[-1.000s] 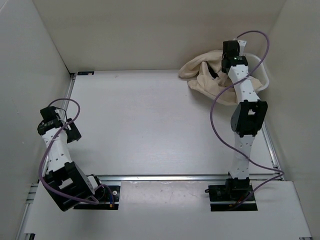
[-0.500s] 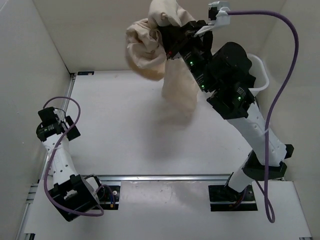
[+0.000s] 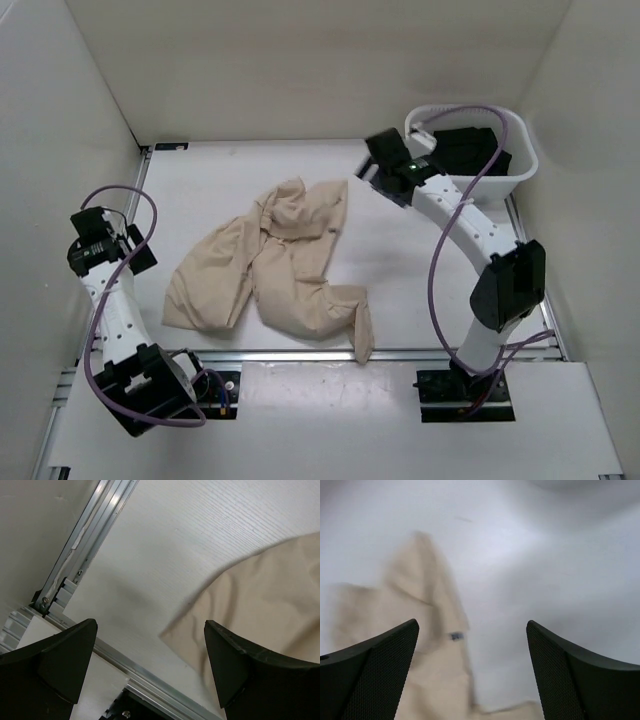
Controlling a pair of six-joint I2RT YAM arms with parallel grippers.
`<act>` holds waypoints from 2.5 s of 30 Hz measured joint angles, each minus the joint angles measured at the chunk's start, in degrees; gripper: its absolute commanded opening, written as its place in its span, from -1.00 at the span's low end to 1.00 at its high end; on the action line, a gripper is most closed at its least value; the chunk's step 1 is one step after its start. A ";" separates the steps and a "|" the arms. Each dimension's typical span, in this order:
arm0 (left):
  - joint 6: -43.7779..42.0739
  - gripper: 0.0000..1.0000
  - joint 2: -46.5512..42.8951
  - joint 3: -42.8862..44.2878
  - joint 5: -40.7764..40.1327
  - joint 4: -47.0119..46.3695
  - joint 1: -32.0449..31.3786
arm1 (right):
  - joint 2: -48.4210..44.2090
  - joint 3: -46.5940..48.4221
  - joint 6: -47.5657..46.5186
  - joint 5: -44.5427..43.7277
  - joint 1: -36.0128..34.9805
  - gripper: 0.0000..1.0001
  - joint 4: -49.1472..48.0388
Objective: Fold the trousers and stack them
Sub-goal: Move the trousers to the center of the board, then flatten the trousers out
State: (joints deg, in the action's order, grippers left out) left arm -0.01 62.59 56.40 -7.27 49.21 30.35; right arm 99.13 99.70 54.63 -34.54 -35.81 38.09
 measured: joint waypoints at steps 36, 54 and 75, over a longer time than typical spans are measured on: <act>-0.13 0.79 50.62 34.03 -4.96 -3.06 -29.51 | 35.30 24.87 -44.83 46.84 -27.65 0.38 4.00; 0.00 1.00 16.94 -1.70 1.77 10.08 -38.93 | 21.94 6.45 -45.00 20.24 -11.98 0.87 -3.21; -0.13 -0.72 21.90 -10.64 -11.74 0.44 -25.14 | 30.51 20.26 -32.33 20.72 -8.35 -1.00 4.39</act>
State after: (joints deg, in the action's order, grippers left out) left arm -0.14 84.49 45.76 -19.00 49.65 5.21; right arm 129.64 119.96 22.31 -13.82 -44.16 42.48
